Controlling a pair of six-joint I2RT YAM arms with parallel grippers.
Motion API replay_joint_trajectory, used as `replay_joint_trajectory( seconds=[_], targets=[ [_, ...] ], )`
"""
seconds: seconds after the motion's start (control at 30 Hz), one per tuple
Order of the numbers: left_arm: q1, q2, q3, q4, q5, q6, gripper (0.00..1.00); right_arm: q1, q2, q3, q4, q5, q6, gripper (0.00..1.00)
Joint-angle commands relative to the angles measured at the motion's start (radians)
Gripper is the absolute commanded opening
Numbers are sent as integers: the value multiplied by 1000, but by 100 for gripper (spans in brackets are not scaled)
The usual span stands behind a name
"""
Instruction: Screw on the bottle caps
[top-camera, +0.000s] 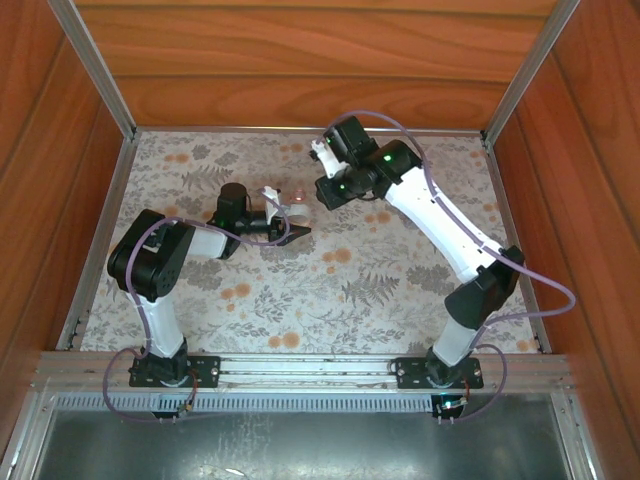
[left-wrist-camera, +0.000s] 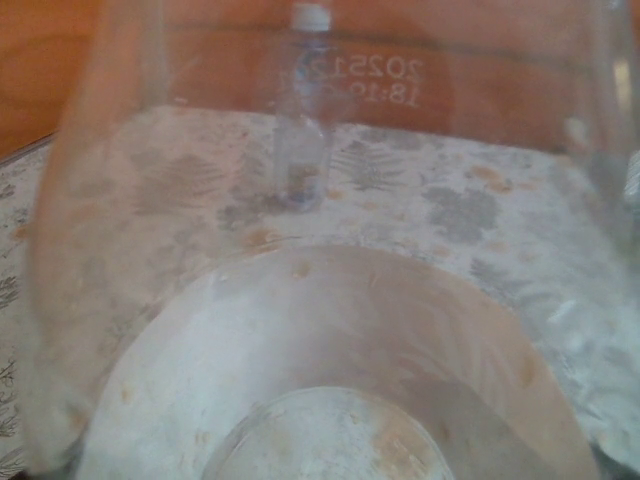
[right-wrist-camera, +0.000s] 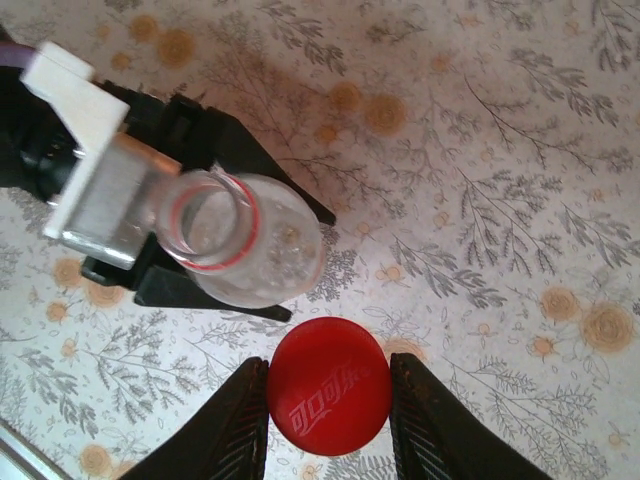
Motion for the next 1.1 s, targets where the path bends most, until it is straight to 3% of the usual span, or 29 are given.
replay_joint_trajectory(
  seconds=[0.0, 0.47, 1.07],
  targets=[
    [-6, 45, -9, -82, 19, -6, 61, 18, 41, 83, -66, -25, -32, 34],
    [-5, 48, -8, -83, 23, -4, 61, 51, 211, 356, -178, -59, -65, 33],
    [-8, 49, -10, -83, 27, -5, 59, 57, 266, 372, -191, -46, -74, 34]
  ],
)
